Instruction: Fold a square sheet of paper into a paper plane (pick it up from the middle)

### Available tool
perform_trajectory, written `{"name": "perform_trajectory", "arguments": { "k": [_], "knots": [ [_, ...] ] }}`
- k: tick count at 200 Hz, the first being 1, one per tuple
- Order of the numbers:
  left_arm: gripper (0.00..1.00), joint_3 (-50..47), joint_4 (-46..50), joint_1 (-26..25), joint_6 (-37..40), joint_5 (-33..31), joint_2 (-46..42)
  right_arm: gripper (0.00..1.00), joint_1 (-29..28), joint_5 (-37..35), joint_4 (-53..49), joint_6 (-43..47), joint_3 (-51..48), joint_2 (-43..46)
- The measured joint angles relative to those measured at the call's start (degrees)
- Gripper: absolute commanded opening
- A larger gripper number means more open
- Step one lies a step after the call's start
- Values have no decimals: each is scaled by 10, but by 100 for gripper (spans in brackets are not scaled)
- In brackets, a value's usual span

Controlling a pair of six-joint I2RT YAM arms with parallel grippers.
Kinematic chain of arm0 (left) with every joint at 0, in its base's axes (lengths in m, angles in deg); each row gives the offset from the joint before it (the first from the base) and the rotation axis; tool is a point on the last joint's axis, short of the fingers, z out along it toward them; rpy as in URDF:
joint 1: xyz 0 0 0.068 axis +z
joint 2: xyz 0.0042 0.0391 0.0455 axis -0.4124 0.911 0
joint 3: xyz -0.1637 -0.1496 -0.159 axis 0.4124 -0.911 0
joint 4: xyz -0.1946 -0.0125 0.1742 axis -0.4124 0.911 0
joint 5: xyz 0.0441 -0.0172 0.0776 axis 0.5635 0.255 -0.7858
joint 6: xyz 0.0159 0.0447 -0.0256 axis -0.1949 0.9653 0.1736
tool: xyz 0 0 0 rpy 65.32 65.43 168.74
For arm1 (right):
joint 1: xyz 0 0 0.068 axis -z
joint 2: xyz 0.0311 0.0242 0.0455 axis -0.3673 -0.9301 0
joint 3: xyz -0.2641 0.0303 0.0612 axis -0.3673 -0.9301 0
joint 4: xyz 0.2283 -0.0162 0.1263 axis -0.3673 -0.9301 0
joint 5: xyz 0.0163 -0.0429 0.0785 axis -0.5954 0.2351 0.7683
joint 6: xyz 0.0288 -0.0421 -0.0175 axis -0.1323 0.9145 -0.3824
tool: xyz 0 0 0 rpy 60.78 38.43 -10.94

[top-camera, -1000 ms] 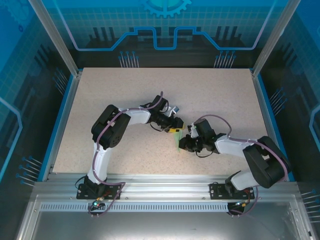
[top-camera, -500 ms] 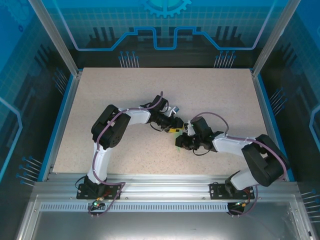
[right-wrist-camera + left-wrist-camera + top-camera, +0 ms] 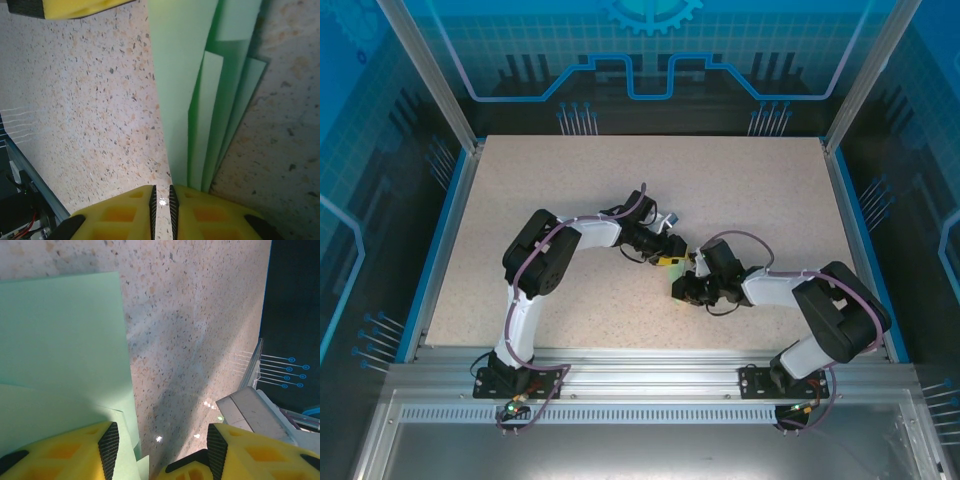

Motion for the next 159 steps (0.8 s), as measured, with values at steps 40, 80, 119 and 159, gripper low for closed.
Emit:
{"name": "perform_trajectory", "arguments": {
  "k": [40, 80, 119, 159],
  "knots": [
    [54, 0, 5, 0, 0, 5, 0, 17, 0, 0, 7, 0, -15, 7],
    [54, 0, 13, 0, 0, 10, 0, 17, 0, 0, 12, 0, -32, 20],
    [54, 0, 13, 0, 0, 13, 1, 17, 0, 11, 4, 2, -44, 34],
    [54, 1, 13, 0, 0, 14, 1, 17, -8, 10, -32, 2, -45, 61]
  ]
}}
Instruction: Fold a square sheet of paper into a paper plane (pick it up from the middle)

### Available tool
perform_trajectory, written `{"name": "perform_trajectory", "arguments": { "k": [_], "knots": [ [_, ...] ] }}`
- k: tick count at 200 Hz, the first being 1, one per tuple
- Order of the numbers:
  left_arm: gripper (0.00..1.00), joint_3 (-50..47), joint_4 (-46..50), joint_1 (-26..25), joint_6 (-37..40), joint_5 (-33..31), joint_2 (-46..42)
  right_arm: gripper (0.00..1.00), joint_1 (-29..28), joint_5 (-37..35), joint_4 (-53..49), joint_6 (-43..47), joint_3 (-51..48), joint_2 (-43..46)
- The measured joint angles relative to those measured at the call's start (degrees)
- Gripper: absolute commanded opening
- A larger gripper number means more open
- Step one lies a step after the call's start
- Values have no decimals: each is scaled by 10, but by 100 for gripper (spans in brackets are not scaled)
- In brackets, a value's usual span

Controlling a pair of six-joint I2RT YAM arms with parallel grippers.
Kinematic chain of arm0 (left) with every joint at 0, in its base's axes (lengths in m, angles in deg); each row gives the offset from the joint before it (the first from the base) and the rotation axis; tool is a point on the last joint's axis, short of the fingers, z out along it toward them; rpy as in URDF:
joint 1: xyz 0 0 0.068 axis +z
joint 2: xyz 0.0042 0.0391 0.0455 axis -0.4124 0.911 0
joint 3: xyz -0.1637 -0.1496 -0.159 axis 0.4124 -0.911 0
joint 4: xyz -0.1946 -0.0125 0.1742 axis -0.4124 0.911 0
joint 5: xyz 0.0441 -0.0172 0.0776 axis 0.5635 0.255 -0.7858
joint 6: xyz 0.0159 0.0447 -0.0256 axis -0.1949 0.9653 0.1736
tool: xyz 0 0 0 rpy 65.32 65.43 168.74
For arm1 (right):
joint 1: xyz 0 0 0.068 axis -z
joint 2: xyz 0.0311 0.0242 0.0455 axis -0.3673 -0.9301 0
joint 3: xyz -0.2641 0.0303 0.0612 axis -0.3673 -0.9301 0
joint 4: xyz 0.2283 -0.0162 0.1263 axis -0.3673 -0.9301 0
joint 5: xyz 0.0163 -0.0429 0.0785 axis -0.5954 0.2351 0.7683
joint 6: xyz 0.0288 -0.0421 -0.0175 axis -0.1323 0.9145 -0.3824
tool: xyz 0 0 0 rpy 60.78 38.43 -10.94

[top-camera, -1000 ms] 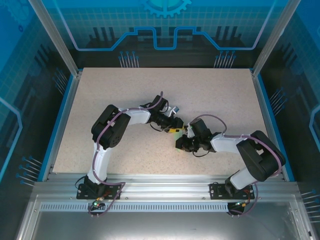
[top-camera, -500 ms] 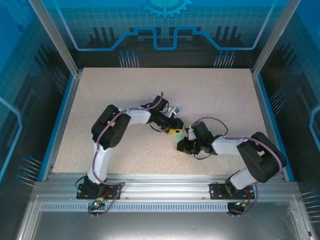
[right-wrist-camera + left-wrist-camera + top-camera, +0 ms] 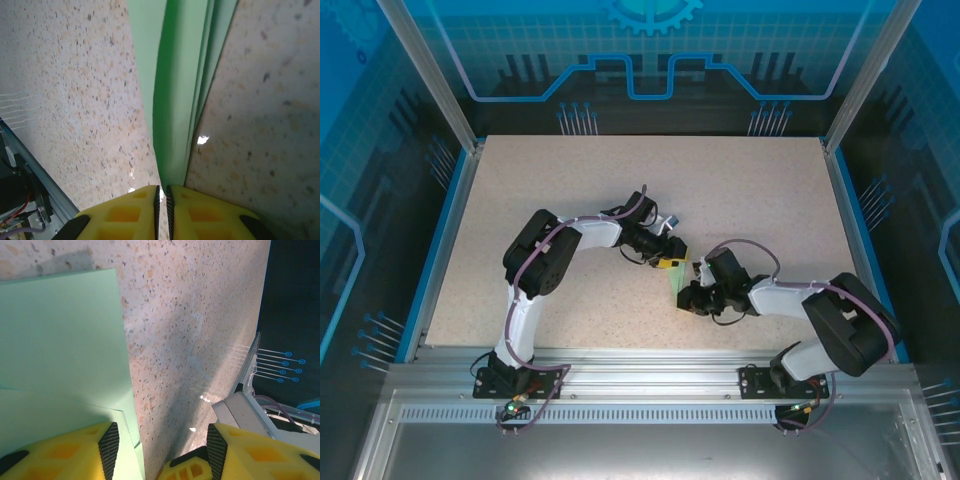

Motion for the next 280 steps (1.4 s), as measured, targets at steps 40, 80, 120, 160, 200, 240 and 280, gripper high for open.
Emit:
{"name": "perform_trajectory", "arguments": {
  "k": [40, 80, 120, 160, 200, 240, 280],
  "knots": [
    [54, 0, 0, 0, 0, 0, 0, 18, -3, -27, -48, 0, 14, 78],
    [54, 0, 0, 0, 0, 0, 0, 19, -4, -29, -33, 0, 61, 44],
    [54, 0, 0, 0, 0, -2, 0, 19, -9, -30, -16, 1, 85, -40],
    [54, 2, 4, 2, -1, -1, 1, 19, -9, -42, 17, 0, 68, -51],
    [54, 3, 4, 0, 0, 1, 1, 19, -11, -24, 38, 0, 21, -43],
    [54, 3, 4, -3, 0, 1, 2, 19, -11, -23, 32, 0, 9, -24],
    [54, 1, -4, -3, -10, 0, 2, 19, -11, -26, -32, 7, -5, 27]
  ]
}}
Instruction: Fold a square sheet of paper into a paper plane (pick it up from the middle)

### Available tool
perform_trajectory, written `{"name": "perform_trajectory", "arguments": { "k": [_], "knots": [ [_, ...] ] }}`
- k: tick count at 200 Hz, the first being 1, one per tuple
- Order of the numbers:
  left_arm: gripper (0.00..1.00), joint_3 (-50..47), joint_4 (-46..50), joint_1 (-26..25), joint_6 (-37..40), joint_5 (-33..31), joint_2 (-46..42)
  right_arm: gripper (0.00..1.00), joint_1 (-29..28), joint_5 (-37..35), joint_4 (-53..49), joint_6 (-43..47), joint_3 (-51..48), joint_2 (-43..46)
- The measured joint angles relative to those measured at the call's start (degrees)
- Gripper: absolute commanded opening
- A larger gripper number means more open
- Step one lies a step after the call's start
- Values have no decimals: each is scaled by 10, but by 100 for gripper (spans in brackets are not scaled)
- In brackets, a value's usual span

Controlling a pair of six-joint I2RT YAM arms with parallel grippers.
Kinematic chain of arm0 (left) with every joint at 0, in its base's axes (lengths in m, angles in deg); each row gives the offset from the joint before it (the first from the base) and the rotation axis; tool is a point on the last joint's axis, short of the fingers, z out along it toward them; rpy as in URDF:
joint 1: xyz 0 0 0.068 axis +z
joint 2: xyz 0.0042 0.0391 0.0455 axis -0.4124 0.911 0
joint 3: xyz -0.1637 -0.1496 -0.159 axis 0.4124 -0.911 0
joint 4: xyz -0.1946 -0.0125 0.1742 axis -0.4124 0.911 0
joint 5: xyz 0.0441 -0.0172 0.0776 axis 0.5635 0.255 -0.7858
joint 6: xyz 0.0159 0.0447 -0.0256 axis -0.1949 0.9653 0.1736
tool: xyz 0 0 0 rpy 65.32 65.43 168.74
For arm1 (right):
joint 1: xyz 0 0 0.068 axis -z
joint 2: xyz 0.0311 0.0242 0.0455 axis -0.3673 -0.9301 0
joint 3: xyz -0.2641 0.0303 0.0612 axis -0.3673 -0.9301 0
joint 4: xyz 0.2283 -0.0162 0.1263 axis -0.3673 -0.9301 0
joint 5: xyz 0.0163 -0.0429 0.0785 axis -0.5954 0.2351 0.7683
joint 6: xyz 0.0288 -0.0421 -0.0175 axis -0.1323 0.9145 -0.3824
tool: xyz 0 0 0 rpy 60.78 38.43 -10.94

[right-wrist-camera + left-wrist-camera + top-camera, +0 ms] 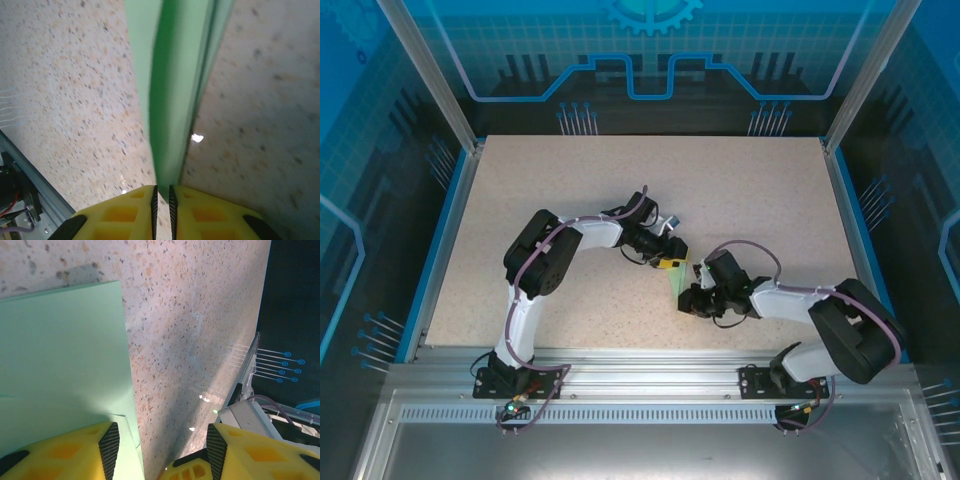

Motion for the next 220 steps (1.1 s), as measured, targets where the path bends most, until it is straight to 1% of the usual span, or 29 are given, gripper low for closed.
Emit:
{"name": "perform_trajectory", "arguments": {
  "k": [20, 42, 65, 76, 92, 122, 142, 164, 204, 220],
  "knots": [
    [54, -7, -17, 0, -16, 0, 0, 21, 0, -15, -30, 1, -2, 45],
    [54, -18, -42, 0, -36, 0, -3, 23, 2, -52, -49, 2, -1, 98],
    [54, -30, -66, 0, -55, -1, -6, 30, 12, -80, -57, 2, 8, 110],
    [54, -36, -78, 0, -62, -1, -8, 32, 17, -84, -56, 0, 13, 103],
    [54, -42, -90, 0, -71, -2, -10, 32, 19, -86, -50, -1, 26, 76],
    [54, -47, -103, 0, -85, -5, -12, 31, 20, -72, 0, -9, 42, 16],
    [54, -49, -107, 0, -85, -5, -12, 31, 20, -70, 16, -10, 55, -13],
    [54, -49, -107, 0, -86, -5, -12, 30, 20, -72, 26, -10, 68, -30],
    [54, -49, -107, 0, -86, -5, -12, 29, 27, -75, 42, -14, 71, -57],
    [54, -49, -107, 0, -85, -5, -12, 27, 31, -75, 47, -15, 71, -67]
  ]
}}
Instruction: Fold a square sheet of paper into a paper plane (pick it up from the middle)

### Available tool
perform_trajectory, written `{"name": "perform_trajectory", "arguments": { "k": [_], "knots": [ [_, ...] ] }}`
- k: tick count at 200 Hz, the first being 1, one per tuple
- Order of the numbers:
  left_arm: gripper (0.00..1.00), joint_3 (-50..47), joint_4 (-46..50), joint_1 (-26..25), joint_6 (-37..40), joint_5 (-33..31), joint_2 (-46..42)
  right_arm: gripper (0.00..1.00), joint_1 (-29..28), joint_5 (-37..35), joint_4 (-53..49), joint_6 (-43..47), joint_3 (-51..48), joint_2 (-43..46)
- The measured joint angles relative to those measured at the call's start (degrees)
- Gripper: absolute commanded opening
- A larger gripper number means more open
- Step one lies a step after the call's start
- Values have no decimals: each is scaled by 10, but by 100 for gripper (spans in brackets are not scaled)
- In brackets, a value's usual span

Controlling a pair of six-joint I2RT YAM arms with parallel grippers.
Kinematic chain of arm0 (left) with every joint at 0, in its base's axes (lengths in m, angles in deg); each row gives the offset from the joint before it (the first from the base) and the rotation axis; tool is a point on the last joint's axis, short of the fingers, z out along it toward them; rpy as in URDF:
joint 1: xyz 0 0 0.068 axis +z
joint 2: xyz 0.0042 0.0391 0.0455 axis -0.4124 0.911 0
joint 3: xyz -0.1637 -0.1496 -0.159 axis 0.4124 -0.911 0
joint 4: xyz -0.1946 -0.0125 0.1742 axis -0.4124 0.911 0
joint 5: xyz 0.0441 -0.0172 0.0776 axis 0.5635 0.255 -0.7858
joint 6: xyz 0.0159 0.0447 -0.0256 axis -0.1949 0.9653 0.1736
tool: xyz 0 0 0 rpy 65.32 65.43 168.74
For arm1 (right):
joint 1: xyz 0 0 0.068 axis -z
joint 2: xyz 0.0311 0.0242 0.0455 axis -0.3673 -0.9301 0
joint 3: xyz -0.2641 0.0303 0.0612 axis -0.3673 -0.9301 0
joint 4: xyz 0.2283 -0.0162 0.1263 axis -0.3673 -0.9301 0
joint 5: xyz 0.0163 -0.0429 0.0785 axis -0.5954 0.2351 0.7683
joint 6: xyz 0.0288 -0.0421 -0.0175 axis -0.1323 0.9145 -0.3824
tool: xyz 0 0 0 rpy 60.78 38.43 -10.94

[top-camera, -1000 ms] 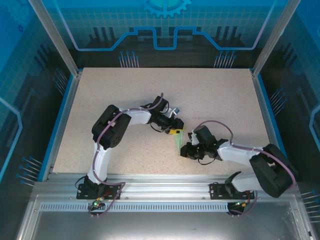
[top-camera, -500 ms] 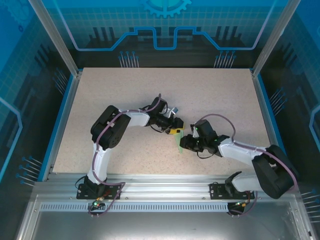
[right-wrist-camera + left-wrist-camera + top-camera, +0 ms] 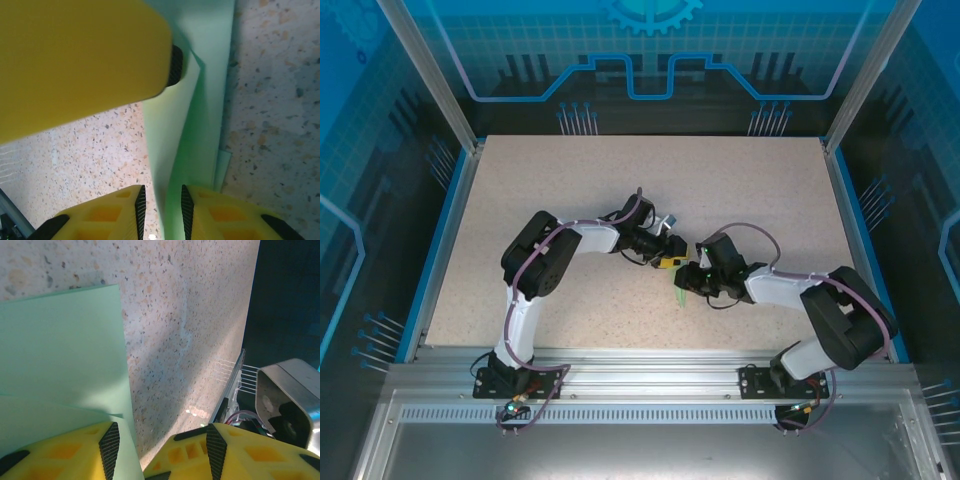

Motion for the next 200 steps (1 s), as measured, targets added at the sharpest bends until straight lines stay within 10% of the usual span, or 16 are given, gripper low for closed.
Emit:
{"name": "perform_trajectory", "arguments": {
  "k": [76, 200],
  "knots": [
    [56, 0, 7, 0, 1, -7, -12, 6, 14, 15, 47, -8, -15, -30],
    [53, -63, -2, 15, 9, -25, -120, 1, 32, 50, 127, -36, -52, -39]
  ]
}}
